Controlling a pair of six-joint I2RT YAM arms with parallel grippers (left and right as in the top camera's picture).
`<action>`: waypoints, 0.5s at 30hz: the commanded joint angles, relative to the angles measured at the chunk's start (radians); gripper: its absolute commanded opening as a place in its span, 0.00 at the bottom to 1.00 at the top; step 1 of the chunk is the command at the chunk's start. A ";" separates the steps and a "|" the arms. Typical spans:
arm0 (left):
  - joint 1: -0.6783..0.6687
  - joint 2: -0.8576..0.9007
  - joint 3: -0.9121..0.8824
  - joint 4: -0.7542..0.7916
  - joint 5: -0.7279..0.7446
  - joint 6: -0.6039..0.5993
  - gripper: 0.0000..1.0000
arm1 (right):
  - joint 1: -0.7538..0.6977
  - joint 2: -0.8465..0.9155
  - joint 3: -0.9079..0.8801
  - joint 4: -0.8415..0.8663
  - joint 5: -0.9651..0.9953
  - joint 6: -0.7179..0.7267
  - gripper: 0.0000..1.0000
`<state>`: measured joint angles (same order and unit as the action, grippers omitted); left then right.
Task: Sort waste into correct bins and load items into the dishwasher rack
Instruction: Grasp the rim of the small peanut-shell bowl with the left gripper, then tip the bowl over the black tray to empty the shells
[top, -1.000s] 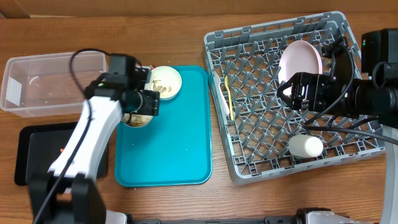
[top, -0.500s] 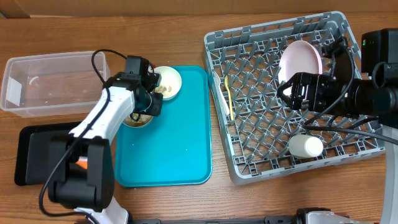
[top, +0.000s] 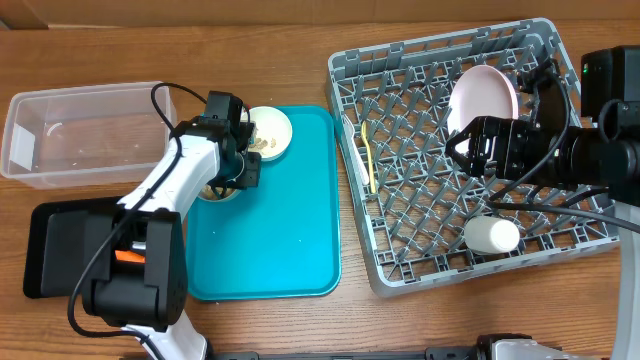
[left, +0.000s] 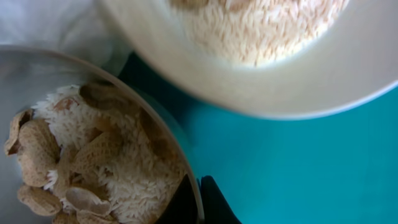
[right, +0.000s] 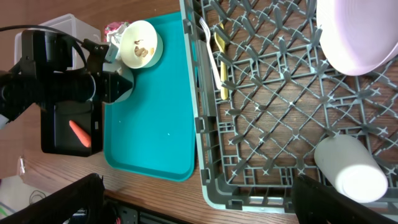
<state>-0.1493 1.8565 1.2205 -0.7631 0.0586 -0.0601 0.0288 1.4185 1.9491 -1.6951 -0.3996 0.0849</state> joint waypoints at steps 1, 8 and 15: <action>-0.006 -0.041 -0.006 -0.054 0.046 -0.082 0.04 | 0.005 -0.008 -0.002 0.002 0.006 -0.002 1.00; 0.000 -0.258 -0.005 -0.186 0.043 -0.128 0.04 | 0.005 -0.008 -0.002 0.002 0.006 -0.002 1.00; 0.037 -0.510 -0.005 -0.314 0.046 -0.192 0.05 | 0.005 -0.008 -0.002 0.002 0.006 -0.003 1.00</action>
<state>-0.1375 1.4212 1.2160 -1.0496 0.0937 -0.2016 0.0288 1.4185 1.9491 -1.6951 -0.3992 0.0845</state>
